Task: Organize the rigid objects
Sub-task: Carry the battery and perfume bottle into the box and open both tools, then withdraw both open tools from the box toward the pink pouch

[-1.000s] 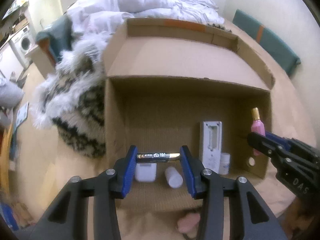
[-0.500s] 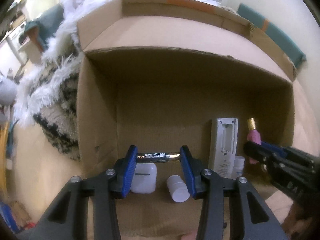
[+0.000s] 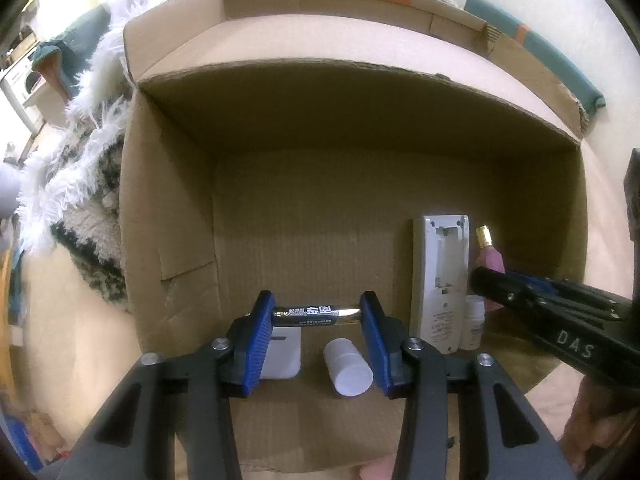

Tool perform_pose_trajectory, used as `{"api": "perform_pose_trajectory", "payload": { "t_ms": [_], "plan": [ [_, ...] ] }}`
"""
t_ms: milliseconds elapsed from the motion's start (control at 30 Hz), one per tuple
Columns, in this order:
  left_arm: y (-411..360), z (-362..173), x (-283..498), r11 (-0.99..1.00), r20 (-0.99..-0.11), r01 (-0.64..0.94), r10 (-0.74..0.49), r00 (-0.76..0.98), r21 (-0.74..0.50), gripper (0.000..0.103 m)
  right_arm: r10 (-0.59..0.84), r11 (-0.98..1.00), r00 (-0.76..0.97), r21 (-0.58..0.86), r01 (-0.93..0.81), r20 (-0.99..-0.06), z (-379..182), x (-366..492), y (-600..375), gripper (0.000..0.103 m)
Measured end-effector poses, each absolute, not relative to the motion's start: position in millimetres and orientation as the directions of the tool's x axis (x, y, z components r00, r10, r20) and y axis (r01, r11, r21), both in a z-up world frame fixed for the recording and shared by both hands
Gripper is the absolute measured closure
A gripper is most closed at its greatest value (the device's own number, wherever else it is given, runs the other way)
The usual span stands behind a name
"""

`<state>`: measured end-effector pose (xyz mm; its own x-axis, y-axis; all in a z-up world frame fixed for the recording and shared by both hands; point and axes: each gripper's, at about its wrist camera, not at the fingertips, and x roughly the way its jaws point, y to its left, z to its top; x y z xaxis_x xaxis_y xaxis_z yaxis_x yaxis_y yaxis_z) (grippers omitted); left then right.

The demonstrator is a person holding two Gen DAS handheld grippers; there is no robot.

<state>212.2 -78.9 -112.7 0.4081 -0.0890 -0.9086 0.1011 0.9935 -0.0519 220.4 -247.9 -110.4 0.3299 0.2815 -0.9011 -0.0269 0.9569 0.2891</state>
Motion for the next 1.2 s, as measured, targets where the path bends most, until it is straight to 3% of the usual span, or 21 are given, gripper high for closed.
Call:
{"api": "perform_pose_trajectory", "payload": {
  "t_ms": [300, 333, 367, 433, 500, 700, 1200],
  "plan": [
    [-85, -112, 210, 0.993, -0.908, 0.107, -0.082, 0.412, -0.04, 0.063, 0.311, 0.946, 0.356, 0.322, -0.03, -0.881, -102, 218, -254, 0.074],
    [-87, -112, 209, 0.993, -0.907, 0.113, -0.079, 0.414, -0.035, 0.063, 0.321, 0.942, 0.359, 0.333, -0.03, -0.876, -100, 219, -255, 0.068],
    [-89, -111, 208, 0.993, -0.905, 0.118, -0.076, 0.418, -0.029, 0.062, 0.332, 0.938, 0.363, 0.344, -0.034, -0.871, -98, 219, -255, 0.052],
    [-91, -107, 206, 0.992, -0.903, 0.123, -0.073, 0.423, -0.023, 0.058, 0.359, 0.928, 0.383, 0.369, -0.048, -0.851, -93, 217, -254, 0.041],
    [-94, -104, 204, 0.992, -0.9, 0.127, -0.071, 0.43, -0.018, 0.042, 0.366, 0.926, 0.399, 0.372, -0.065, -0.841, -87, 216, -252, 0.035],
    [-96, -94, 202, 0.993, -0.899, 0.119, -0.069, 0.432, -0.019, 0.037, 0.397, 0.912, 0.464, 0.396, -0.104, -0.792, -69, 213, -251, 0.0],
    [-69, -65, 194, 0.997, -0.867, 0.074, -0.059, 0.494, -0.025, 0.037, 0.384, 0.904, 0.527, 0.426, -0.045, -0.758, -60, 209, -271, 0.0]
  ]
}}
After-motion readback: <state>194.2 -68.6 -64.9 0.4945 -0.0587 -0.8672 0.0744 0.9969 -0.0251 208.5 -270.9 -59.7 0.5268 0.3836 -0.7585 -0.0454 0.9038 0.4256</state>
